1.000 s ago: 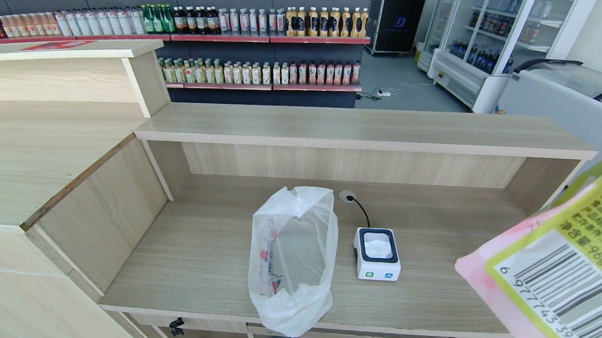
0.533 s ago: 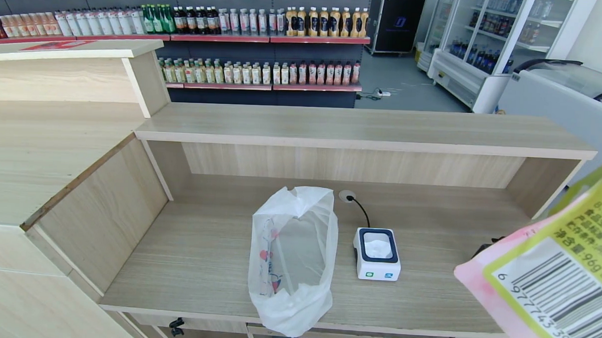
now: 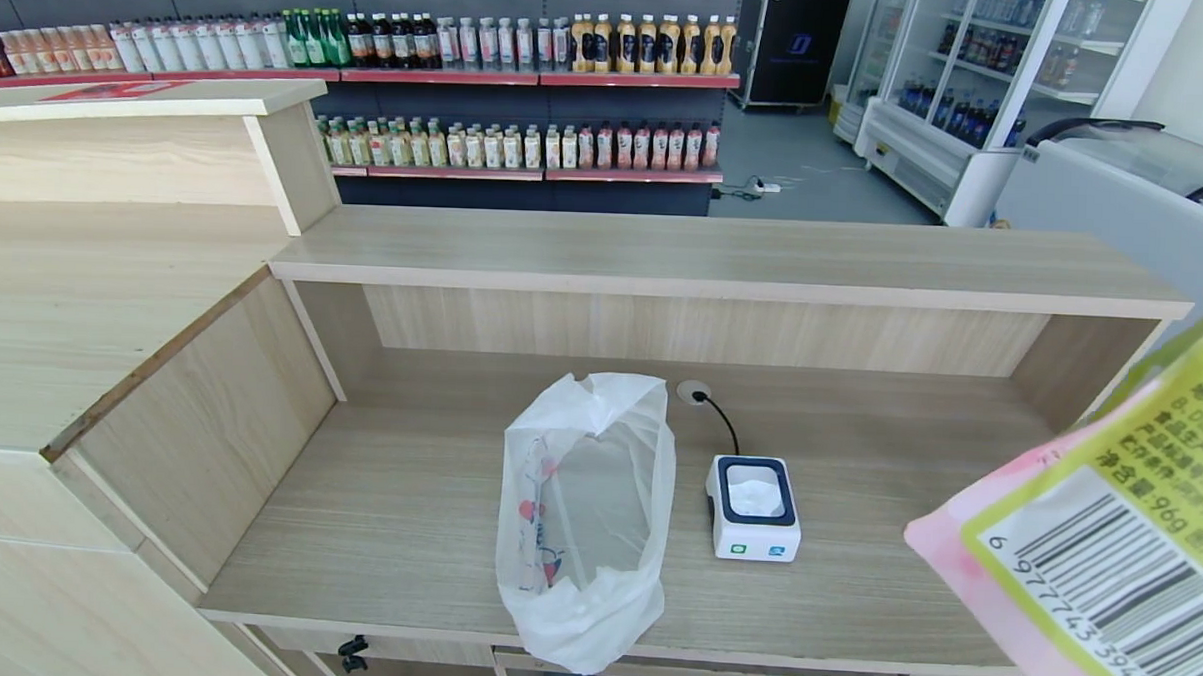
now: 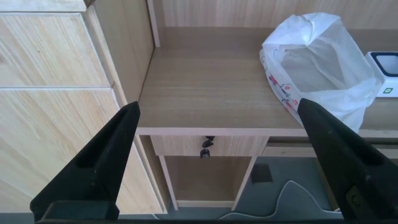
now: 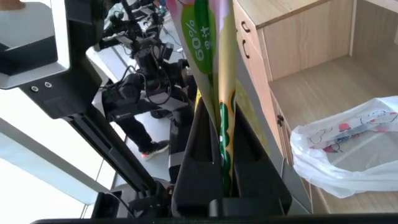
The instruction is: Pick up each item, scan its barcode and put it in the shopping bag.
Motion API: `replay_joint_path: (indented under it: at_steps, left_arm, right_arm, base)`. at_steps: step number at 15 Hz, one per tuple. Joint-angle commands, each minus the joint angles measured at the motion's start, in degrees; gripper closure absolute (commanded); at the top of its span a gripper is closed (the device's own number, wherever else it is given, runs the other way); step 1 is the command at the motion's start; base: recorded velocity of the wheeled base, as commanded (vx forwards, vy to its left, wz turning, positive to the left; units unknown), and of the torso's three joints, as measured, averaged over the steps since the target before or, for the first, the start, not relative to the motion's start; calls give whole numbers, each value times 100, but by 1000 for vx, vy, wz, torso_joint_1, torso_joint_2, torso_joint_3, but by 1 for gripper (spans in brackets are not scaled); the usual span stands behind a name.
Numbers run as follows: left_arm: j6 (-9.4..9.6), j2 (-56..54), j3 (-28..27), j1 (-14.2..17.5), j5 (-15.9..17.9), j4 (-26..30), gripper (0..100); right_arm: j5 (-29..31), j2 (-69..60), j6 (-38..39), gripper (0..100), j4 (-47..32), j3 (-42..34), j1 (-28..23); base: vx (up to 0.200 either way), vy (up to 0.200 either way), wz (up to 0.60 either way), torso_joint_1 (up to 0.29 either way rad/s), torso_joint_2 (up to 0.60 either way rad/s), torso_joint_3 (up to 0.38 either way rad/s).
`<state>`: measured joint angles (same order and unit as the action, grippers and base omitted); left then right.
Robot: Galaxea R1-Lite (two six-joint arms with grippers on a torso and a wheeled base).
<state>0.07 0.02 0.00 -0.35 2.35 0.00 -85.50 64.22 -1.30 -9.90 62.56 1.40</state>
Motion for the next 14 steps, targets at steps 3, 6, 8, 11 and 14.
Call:
replay_joint_path:
  at_steps: [3,6,8,11,14]
  left_arm:
    - [1,6,0,0,2,0,0]
    - [1,6,0,0,2,0,0]
    - [1,6,0,0,2,0,0]
    - [1,6,0,0,2,0,0]
    - [1,6,0,0,-7,0,0]
  right_arm:
    - [-1,143,-1,100,14,54,-158]
    - [8,187,-37,100,14,54,-202]
    - [403,460,-221,100,85,37,-457]
    - [1950,1216,-1074,100,331,-16,-922]
    - [3585,1725,-1390,100,339,-60,-1221]
  base:
    - [0,0,0,0,0,0]
    - [0,0,0,0,0,0]
    - [0,0,0,0,0,0]
    - [0,0,0,0,0,0]
    - [0,0,0,0,0,0]
